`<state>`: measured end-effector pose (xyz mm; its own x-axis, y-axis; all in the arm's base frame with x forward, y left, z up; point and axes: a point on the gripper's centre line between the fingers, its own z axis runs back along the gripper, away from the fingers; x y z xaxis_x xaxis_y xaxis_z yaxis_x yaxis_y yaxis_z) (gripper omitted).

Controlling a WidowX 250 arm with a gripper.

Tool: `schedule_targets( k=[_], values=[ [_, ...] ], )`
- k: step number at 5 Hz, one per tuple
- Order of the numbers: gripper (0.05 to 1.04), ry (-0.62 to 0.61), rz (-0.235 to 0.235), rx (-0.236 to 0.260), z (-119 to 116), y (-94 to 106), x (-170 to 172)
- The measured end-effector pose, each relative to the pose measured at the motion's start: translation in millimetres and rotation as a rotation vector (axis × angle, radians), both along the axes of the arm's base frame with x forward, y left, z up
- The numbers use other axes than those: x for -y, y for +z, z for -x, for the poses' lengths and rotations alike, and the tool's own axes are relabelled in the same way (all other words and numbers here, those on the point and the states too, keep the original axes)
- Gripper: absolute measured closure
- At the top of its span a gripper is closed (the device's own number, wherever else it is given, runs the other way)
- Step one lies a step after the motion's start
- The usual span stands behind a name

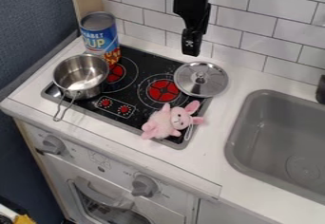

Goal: Moved the pot to the middle back of the burner

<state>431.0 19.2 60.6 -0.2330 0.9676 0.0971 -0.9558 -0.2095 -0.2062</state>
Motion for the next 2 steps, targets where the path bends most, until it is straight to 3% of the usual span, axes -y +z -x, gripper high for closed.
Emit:
schedule_targets(
  k=[1, 2],
  values=[
    [0.082, 0.007, -0.002, -0.042, 4.1, -16.4, -0.5],
    [0.082, 0.048, -0.049, -0.05, 10.6, -19.3, -9.3]
  ],
)
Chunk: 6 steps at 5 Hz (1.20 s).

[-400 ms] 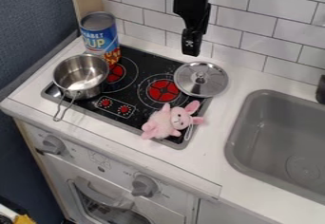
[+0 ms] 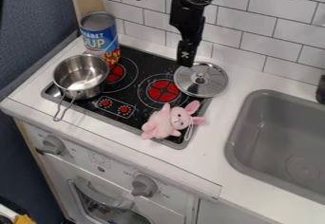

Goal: Moved the pot to the middle back of the burner

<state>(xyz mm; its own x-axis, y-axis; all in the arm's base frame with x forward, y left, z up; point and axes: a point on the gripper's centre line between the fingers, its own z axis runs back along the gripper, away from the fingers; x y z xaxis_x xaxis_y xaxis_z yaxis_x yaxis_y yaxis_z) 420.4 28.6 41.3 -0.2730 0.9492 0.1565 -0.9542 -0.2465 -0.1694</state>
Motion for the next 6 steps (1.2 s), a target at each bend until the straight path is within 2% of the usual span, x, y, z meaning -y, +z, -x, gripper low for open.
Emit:
schedule_targets(
  k=[1, 2, 4, 5, 6],
  values=[
    [0.083, 0.069, -0.003, 0.035, 9.2, 13.8, -14.6],
    [0.083, 0.104, -0.005, 0.049, 26.8, 25.2, -38.6],
    [0.083, 0.177, -0.038, 0.045, 63.7, 37.1, -79.9],
    [0.082, 0.259, -0.016, 0.051, 78.6, 37.9, -97.8],
    [0.082, 0.426, 0.07, 0.058, 94.9, 24.1, -111.6]
  ],
)
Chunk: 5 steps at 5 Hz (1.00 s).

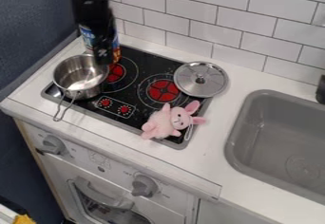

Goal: Moved the pot to the middle back of the burner

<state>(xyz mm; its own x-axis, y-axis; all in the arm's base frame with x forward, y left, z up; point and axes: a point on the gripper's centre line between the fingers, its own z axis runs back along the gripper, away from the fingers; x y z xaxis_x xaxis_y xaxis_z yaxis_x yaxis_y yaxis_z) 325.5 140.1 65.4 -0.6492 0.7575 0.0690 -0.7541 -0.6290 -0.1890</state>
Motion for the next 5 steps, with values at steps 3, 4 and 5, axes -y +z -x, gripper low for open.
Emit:
schedule_targets(
  k=[3, 4, 5],
  values=[
    [0.082, 0.174, -0.038, -0.053, 16.7, -34.8, -16.0],
    [0.083, 0.19, -0.036, -0.098, 20.6, -56.6, -20.4],
    [0.083, 0.209, -0.022, -0.105, 20.2, -65.4, -27.4]
  ],
)
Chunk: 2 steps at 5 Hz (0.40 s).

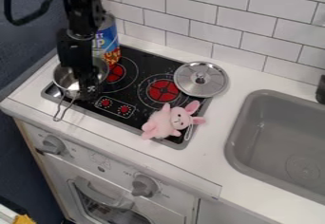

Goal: Moved the pot to the middle back of the burner

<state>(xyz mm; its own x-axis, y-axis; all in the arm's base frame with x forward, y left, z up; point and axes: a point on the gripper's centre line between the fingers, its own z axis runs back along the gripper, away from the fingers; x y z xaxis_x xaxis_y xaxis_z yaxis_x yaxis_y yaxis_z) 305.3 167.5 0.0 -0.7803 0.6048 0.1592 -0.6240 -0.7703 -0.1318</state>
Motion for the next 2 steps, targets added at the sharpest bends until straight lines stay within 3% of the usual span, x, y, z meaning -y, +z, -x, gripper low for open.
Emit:
schedule_targets(
  k=[1, 2],
  values=[
    [0.133, 0.001, 0.011, -0.022, 0.8, -10.5, 0.6],
    [0.424, 0.008, -0.003, -0.019, 0.5, -10.6, -1.6]
  ],
)
